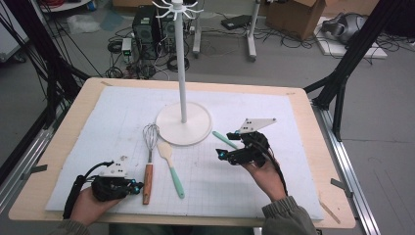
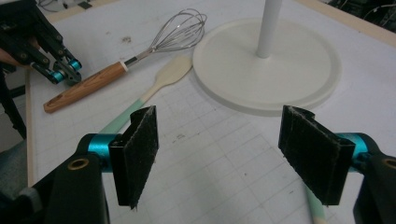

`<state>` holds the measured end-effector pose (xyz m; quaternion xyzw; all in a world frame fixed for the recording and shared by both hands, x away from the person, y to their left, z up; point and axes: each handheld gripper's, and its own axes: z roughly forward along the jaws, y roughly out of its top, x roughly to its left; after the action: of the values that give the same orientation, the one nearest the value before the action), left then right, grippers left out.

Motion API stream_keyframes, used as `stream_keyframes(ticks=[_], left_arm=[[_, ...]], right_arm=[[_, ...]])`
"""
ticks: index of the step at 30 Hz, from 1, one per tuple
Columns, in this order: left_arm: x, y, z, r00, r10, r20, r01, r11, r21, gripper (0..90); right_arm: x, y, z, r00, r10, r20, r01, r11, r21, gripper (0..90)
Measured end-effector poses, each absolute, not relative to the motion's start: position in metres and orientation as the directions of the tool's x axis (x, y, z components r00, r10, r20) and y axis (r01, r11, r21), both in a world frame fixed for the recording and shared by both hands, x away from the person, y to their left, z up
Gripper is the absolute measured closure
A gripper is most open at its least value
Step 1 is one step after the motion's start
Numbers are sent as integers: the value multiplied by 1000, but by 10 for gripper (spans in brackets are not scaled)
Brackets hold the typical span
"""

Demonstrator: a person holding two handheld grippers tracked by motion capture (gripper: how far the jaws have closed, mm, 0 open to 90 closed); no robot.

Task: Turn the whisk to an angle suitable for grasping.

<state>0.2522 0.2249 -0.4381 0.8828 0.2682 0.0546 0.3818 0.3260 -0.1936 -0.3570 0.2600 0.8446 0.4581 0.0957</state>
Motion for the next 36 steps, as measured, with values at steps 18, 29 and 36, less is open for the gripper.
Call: stream_keyframes(ticks=[18, 29, 36], left_arm=[[247, 215, -438, 876, 467, -121, 410, -587, 698, 894], [250, 204, -438, 884, 450, -125, 401, -592, 700, 894], [253, 195, -438, 893, 436, -111, 381, -605, 699, 894]], right_arm=[[321, -200, -363, -835, 545, 78, 357, 428, 830, 268], [317, -215, -368, -814, 574, 87, 375, 405, 834, 268], [314, -226, -372, -798, 596, 89, 387, 395, 833, 268]])
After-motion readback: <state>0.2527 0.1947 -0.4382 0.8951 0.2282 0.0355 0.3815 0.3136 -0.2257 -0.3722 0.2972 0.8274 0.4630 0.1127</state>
